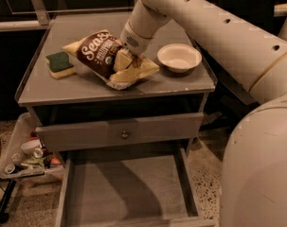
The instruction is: Pick brown chip bag from middle drawer and place on counter
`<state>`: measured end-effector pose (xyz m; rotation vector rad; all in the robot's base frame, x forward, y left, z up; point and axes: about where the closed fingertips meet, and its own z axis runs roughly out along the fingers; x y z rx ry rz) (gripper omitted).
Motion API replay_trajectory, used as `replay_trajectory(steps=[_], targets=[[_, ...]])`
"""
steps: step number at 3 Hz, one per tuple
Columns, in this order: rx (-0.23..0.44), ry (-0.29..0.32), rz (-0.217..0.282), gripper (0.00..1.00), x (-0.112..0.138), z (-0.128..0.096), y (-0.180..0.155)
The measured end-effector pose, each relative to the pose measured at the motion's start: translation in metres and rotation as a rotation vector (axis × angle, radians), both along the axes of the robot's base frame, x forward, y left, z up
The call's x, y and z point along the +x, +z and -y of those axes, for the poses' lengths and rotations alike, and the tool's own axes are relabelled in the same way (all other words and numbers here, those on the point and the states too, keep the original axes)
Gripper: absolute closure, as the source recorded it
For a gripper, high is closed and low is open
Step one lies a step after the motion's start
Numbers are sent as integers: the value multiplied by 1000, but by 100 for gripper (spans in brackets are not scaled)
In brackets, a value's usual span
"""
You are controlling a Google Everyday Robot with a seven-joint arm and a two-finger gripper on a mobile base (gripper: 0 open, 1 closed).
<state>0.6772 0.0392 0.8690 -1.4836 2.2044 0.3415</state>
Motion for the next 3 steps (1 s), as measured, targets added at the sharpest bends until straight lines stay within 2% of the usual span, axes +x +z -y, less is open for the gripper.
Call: replay_trajectory(steps=[1,2,3], targets=[[0,0,0,12,0,0,0],[0,0,0,0,0,0,0],[0,0,0,0,0,0,0]])
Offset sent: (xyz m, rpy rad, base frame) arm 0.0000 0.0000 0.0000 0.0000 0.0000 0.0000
